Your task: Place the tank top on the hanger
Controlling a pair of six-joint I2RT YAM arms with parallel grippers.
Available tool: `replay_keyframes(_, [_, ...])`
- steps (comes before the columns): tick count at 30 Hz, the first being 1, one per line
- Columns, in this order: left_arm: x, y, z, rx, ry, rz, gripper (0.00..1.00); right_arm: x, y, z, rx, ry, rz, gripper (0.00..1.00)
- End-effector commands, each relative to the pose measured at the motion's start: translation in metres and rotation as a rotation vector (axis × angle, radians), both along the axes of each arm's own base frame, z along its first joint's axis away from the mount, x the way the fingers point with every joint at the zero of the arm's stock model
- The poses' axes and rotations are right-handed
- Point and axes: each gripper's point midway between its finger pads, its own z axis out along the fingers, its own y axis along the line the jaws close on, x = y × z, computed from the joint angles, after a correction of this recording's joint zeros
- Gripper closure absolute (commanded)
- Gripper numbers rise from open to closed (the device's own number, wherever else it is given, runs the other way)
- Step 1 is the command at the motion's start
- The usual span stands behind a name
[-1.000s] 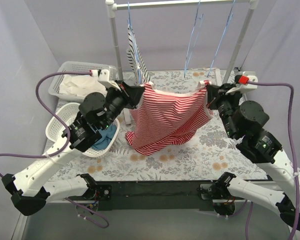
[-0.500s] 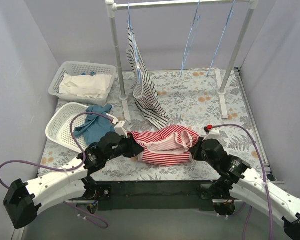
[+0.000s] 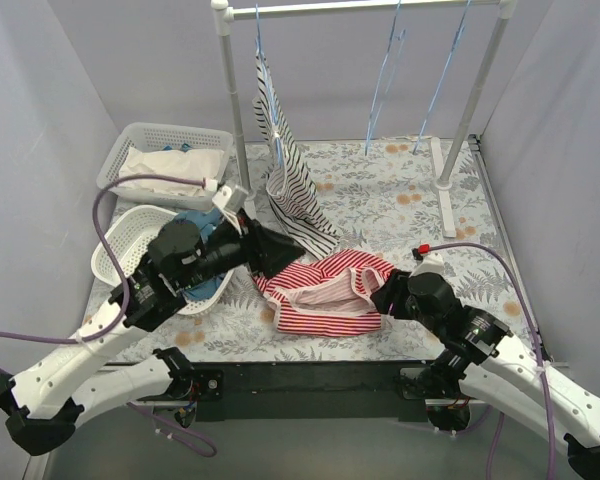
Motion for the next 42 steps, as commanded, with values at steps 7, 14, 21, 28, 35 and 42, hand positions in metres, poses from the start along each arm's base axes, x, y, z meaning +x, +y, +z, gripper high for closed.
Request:
replay_keyframes(7, [0.158, -0.048, 0.131, 0.147, -0.287, 0.335, 0.50, 0.016, 0.008, 0.040, -0.025, -0.095, 0.041, 0.37])
replay_keyframes(14, [0.228, -0.102, 0.149, 0.164, -0.378, 0.255, 0.49, 0.011, 0.015, 0.033, -0.010, -0.083, 0.085, 0.36])
replay_keyframes(21, [0.254, -0.122, 0.160, 0.113, -0.420, 0.271, 0.49, 0.007, 0.017, 0.016, -0.028, -0.054, 0.117, 0.36])
replay_keyframes(28, [0.267, -0.131, 0.140, 0.135, -0.417, 0.278, 0.51, 0.008, 0.021, 0.019, -0.011, -0.070, 0.125, 0.36])
replay_keyframes(35, [0.296, -0.135, 0.124, 0.170, -0.431, 0.361, 0.58, 0.011, 0.025, 0.021, -0.009, -0.073, 0.133, 0.35])
replay_keyframes(42, [0.307, -0.142, 0.112, 0.184, -0.434, 0.375, 0.64, 0.010, 0.023, 0.020, -0.009, -0.077, 0.129, 0.35])
